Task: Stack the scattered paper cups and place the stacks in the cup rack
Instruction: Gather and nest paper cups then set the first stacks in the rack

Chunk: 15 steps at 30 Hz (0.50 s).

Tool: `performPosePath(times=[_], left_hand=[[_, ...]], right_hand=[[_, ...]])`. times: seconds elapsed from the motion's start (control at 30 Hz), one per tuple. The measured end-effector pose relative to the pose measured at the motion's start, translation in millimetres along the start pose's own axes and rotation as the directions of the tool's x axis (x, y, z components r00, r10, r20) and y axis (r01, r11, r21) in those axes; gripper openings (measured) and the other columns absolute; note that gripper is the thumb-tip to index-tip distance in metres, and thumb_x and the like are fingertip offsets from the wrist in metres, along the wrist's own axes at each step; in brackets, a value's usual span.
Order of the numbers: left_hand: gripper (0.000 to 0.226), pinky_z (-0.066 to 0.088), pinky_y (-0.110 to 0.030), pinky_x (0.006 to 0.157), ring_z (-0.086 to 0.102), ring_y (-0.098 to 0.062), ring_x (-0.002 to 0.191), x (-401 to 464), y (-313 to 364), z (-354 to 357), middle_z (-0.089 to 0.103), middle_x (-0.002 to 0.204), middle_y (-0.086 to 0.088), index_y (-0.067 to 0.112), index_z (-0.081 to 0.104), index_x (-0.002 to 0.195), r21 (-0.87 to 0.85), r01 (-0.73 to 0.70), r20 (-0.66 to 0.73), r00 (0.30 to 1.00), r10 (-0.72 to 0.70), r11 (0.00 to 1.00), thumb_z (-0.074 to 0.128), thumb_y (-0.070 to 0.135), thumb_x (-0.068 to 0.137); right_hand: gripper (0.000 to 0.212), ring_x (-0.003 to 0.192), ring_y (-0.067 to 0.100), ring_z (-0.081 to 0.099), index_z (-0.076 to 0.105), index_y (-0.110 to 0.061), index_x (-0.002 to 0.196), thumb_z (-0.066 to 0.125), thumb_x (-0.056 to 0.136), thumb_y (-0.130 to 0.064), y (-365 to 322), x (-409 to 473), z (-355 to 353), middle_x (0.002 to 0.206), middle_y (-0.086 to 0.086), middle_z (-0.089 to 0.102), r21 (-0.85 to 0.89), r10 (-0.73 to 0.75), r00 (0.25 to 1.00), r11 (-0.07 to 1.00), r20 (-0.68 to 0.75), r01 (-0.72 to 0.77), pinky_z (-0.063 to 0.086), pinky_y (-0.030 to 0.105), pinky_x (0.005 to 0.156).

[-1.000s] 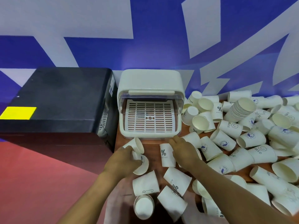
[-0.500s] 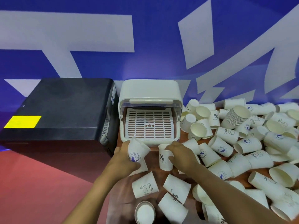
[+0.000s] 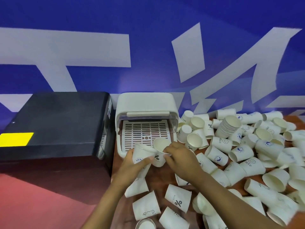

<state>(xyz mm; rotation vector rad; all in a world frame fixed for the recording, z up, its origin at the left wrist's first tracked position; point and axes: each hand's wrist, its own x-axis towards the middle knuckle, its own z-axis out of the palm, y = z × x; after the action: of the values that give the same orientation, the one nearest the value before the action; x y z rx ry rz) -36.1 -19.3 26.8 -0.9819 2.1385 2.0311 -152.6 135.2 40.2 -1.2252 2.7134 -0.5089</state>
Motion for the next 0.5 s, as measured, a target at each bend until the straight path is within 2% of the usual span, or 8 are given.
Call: performPosePath(times=[0.07, 0.1, 0.13, 0.23, 0.3, 0.37, 0.4, 0.5], left_hand=[[0.074, 0.042, -0.036, 0.098, 0.043, -0.012, 0.114, 2, -1, -4, 0.045, 0.115, 0.015, 0.042, 0.049, 0.111, 0.159, 0.006, -0.083, 0.997, 0.008, 0.987, 0.065, 0.074, 0.046], [0.077, 0.039, -0.036, 0.1, 0.037, -0.012, 0.114, 3, -2, -7, 0.04, 0.115, 0.014, 0.043, 0.047, 0.111, 0.21, 0.012, -0.121, 0.993, 0.014, 0.978, 0.058, 0.073, 0.041], [0.079, 0.04, -0.037, 0.101, 0.038, -0.012, 0.115, 6, -5, -10, 0.04, 0.116, 0.012, 0.043, 0.047, 0.113, 0.218, 0.001, -0.142, 0.989, 0.031, 0.976, 0.057, 0.071, 0.04], [0.073, 0.049, -0.041, 0.095, 0.053, -0.011, 0.112, 19, -11, -16, 0.053, 0.119, 0.009, 0.037, 0.051, 0.113, 0.168, -0.079, -0.143, 0.984, 0.104, 0.983, 0.073, 0.056, 0.047], [0.067, 0.051, -0.031, 0.087, 0.056, -0.008, 0.106, 25, -8, -18, 0.057, 0.114, 0.012, 0.037, 0.049, 0.113, 0.151, -0.127, -0.145, 0.978, 0.149, 0.98, 0.079, 0.038, 0.054], [0.063, 0.045, -0.019, 0.077, 0.055, -0.005, 0.102, 34, -3, -21, 0.056, 0.11, 0.015, 0.038, 0.044, 0.111, 0.169, -0.155, -0.167, 0.969, 0.184, 0.973, 0.079, 0.02, 0.062], [0.063, 0.045, -0.019, 0.076, 0.055, -0.005, 0.1, 39, -1, -23, 0.054, 0.11, 0.014, 0.038, 0.042, 0.112, 0.2, -0.162, -0.183, 0.963, 0.2, 0.966, 0.078, 0.018, 0.064], [0.065, 0.049, -0.033, 0.086, 0.054, -0.013, 0.104, 61, -1, -29, 0.051, 0.115, 0.008, 0.036, 0.042, 0.117, 0.281, -0.148, -0.216, 0.953, 0.213, 0.948, 0.074, 0.024, 0.062]], right_hand=[[0.025, 0.099, 0.013, 0.053, 0.064, -0.019, 0.111, 0.047, 0.094, -0.028, 1, 2, -1, 0.112, -0.002, 0.059, -0.007, 0.02, 1.0, 1.0, 0.001, -0.02, 0.043, 0.023, 0.077], [0.025, 0.1, 0.013, 0.053, 0.064, -0.02, 0.112, 0.047, 0.094, -0.028, 2, 4, -1, 0.113, -0.002, 0.06, -0.01, 0.03, 1.0, 1.0, 0.002, -0.03, 0.044, 0.023, 0.078], [0.026, 0.101, 0.013, 0.054, 0.063, -0.02, 0.113, 0.047, 0.095, -0.028, 3, 5, -1, 0.115, -0.002, 0.06, -0.012, 0.041, 0.999, 0.999, 0.005, -0.041, 0.045, 0.024, 0.08], [0.027, 0.104, 0.014, 0.057, 0.062, -0.021, 0.116, 0.047, 0.095, -0.03, 5, 13, -2, 0.12, -0.002, 0.061, -0.018, 0.075, 0.997, 0.997, 0.008, -0.075, 0.048, 0.025, 0.084], [0.027, 0.103, 0.015, 0.059, 0.061, -0.023, 0.117, 0.045, 0.096, -0.031, 7, 22, -1, 0.12, -0.003, 0.062, -0.058, 0.069, 0.998, 0.996, 0.002, -0.069, 0.049, 0.026, 0.083], [0.029, 0.103, 0.017, 0.059, 0.061, -0.025, 0.118, 0.042, 0.097, -0.031, 9, 31, 3, 0.119, -0.003, 0.063, -0.081, 0.065, 0.998, 0.995, 0.011, -0.064, 0.049, 0.029, 0.082], [0.029, 0.103, 0.018, 0.059, 0.06, -0.025, 0.119, 0.041, 0.098, -0.031, 9, 36, 6, 0.117, -0.003, 0.063, -0.082, 0.068, 0.997, 0.994, 0.025, -0.066, 0.049, 0.03, 0.081], [0.029, 0.106, 0.018, 0.058, 0.059, -0.024, 0.119, 0.039, 0.098, -0.029, 9, 53, 18, 0.117, -0.002, 0.061, -0.081, 0.068, 0.995, 0.995, 0.079, -0.061, 0.048, 0.029, 0.08]])
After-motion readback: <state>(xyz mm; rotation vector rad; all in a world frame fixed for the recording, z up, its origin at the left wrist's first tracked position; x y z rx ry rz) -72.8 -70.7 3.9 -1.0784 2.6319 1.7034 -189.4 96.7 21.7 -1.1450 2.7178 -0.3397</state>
